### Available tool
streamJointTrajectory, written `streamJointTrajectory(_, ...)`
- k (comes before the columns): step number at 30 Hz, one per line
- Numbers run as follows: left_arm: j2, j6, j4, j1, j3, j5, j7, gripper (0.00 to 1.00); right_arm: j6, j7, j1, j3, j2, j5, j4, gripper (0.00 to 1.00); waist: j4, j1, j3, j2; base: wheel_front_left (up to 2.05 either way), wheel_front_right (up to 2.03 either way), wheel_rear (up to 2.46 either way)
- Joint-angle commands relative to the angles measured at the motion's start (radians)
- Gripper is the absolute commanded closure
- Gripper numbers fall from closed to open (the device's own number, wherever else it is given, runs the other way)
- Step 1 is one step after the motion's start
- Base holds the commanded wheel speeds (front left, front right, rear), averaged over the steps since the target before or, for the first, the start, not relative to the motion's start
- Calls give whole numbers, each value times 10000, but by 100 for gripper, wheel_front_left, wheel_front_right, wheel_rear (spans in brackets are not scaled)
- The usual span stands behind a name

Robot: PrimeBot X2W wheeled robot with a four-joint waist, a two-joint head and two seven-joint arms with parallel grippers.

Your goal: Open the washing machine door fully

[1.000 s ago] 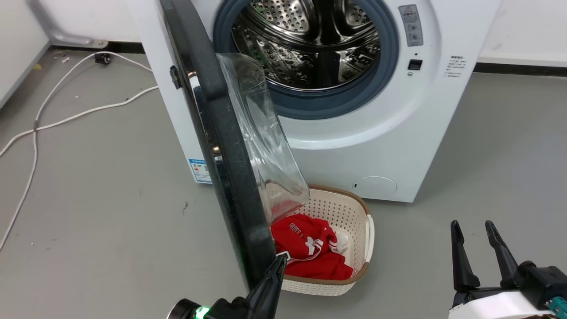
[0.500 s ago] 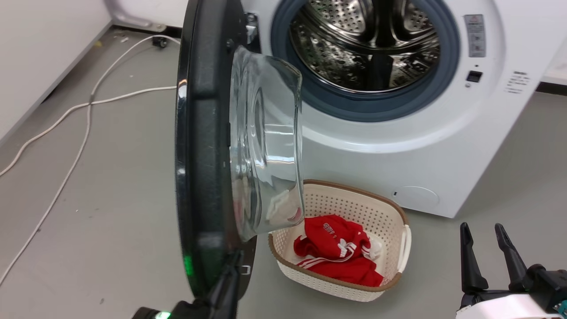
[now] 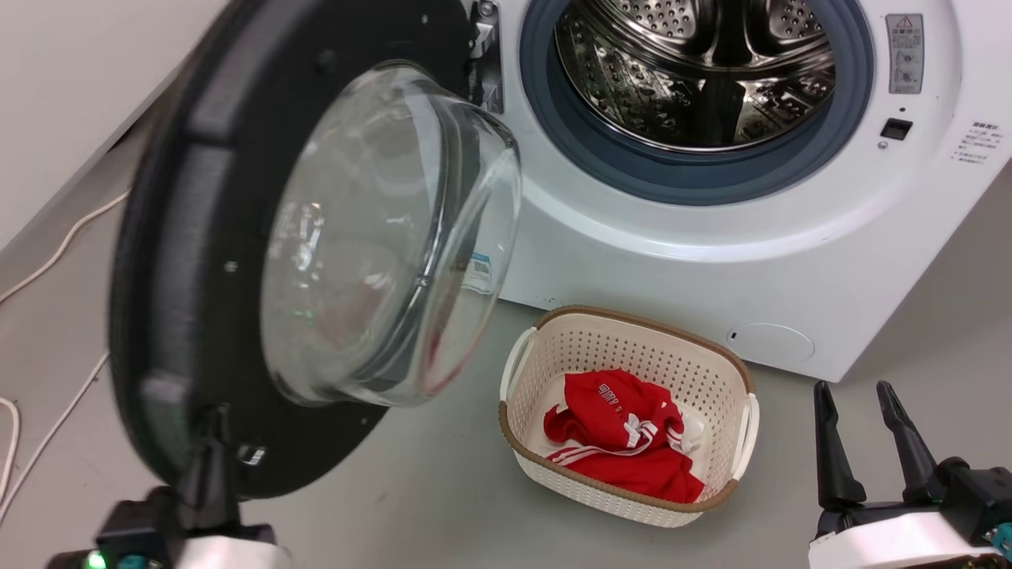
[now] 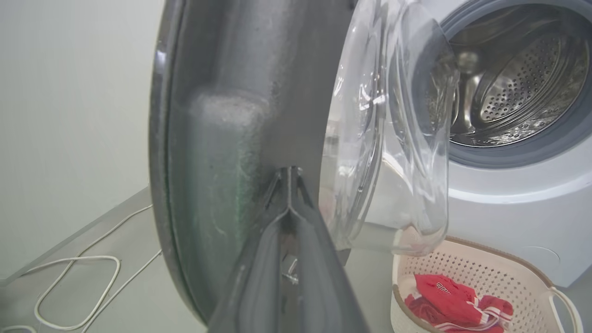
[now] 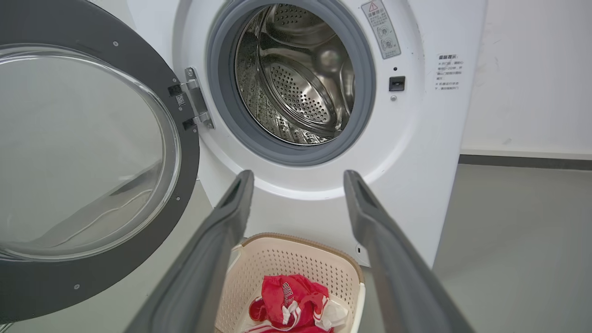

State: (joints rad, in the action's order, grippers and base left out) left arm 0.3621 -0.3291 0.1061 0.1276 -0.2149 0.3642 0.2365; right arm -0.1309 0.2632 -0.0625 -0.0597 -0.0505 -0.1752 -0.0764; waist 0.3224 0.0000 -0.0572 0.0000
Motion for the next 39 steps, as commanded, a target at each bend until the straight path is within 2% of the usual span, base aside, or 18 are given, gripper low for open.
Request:
streamJointTrajectory(1,104,-92,-148,-245,320,145,77,100,3,16,101,-14,9,50,46,0,-91,0,-104,0,0,0,0)
streamJointTrajectory(7,390,146,-1138,-1024,1614,776,233,100,3,5,248,-1,9,127,394,0,-356,0,-453,0,0,0,0)
streamJointTrajectory(12,725,554,-2203,-1797,2564,1117,290,100,3,-54,388,17,10,174,697,0,-600,0,-754,0,0,0,0)
streamJointTrajectory(19,1134,1364,-3557,-2855,3633,989,282,100,3,-104,521,10,10,161,919,0,-862,0,-1114,0,0,0,0)
streamJointTrajectory(24,1152,1938,-4528,-3491,4091,734,284,100,3,-103,651,9,10,172,909,0,-993,0,-1264,0,0,0,0)
streamJointTrajectory(28,1021,2201,-4884,-3736,4412,392,285,100,3,-92,690,34,10,132,838,0,-1053,0,-1256,0,0,0,0)
streamJointTrajectory(33,698,2327,-4846,-3432,4786,-23,285,100,3,-67,622,86,10,59,663,0,-1133,0,-1002,0,0,0,0)
streamJointTrajectory(37,115,2253,-4135,-2781,5029,-386,287,100,5,-35,504,127,10,-95,532,0,-1189,0,-687,0,0,0,0)
streamJointTrajectory(38,-457,2199,-3457,-2126,5032,-654,287,100,3,-15,439,176,10,-123,478,0,-1197,0,-469,0,0,0,0)
streamJointTrajectory(39,-645,2168,-3232,-1916,5002,-755,288,100,3,-7,426,188,10,-93,456,0,-1200,0,-389,0,0,0,0)
